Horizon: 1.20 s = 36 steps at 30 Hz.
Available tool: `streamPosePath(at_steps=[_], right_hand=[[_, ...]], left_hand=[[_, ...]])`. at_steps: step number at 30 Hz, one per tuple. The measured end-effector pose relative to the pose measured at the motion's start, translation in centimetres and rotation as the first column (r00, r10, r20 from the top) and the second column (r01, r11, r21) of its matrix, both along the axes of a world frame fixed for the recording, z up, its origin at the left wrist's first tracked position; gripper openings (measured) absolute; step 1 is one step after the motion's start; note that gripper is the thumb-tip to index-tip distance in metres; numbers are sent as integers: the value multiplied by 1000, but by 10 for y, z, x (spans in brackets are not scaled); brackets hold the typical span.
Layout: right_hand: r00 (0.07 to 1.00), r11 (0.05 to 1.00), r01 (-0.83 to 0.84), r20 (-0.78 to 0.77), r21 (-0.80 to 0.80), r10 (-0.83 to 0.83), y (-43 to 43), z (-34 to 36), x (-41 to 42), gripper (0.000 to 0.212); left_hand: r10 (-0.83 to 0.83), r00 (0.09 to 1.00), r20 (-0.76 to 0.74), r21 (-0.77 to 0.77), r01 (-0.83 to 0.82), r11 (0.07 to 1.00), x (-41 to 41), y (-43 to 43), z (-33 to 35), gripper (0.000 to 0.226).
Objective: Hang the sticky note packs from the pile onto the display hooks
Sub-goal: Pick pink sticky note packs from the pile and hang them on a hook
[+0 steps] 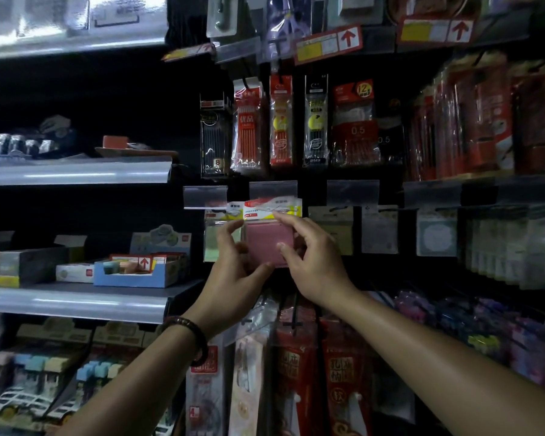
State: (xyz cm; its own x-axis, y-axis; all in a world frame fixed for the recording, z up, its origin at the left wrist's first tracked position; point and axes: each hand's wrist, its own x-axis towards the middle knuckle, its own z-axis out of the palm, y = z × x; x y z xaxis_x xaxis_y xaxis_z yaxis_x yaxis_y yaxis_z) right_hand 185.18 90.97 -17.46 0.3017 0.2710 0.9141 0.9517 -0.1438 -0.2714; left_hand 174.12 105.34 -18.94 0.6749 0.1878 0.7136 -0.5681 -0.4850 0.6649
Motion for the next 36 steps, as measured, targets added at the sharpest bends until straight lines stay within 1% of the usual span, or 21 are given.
streamPosePath(at_steps=[6, 12, 14, 16, 19, 22, 26, 27, 28, 30, 31, 32, 34, 36], right_hand=[[996, 995, 82, 34, 53, -84, 7, 8, 12, 50], [993, 994, 112, -30, -9, -112, 9, 7, 21, 60], [987, 988, 142, -63, -56, -146, 10, 8, 25, 63], [972, 972, 202, -94, -120, -214, 11, 11, 29, 66], [934, 930, 296, -136, -220, -330, 15, 21, 36, 69], [899, 890, 324, -187, -321, -395, 16, 32, 35, 70], [849, 810, 348, -209, -472, -486, 12, 41, 24, 102], [836, 791, 349, -214, -502, -505, 9, 40, 18, 105], [826, 782, 348, -227, -517, -517, 6, 37, 13, 101], [826, 800, 352, -239, -486, -510, -5, 30, -1, 78], [832, 813, 353, -242, -463, -499, -13, 26, -11, 66], [839, 822, 350, -239, -449, -488, -22, 20, -19, 60], [861, 846, 323, -241, -423, -449, -42, 4, -33, 55], [872, 890, 284, -291, -356, -394, -63, -16, -45, 41]], left_hand=[[25, 999, -30, 77, -23, 997, 10, 6, 10, 86], [111, 991, -67, 164, -99, 981, 18, 17, 20, 80], [136, 987, -82, 192, -118, 974, 20, 18, 21, 73], [154, 981, -116, 219, -126, 968, 22, 16, 22, 68], [239, 965, -111, 290, -199, 936, 30, 17, 22, 61], [299, 949, -104, 340, -248, 907, 29, 16, 18, 57], [387, 918, -83, 430, -317, 845, 19, 14, 17, 46], [397, 914, -88, 451, -318, 834, 14, 13, 17, 40], [406, 910, -88, 478, -319, 819, 10, 13, 17, 31], [424, 903, -78, 530, -322, 784, 1, 11, 16, 19], [421, 903, -79, 536, -318, 782, -3, 9, 15, 17], [416, 905, -83, 535, -312, 785, -9, 7, 14, 17], [395, 916, -72, 518, -304, 800, -19, 1, 7, 15], [358, 930, -81, 484, -278, 830, -27, -8, -7, 12]])
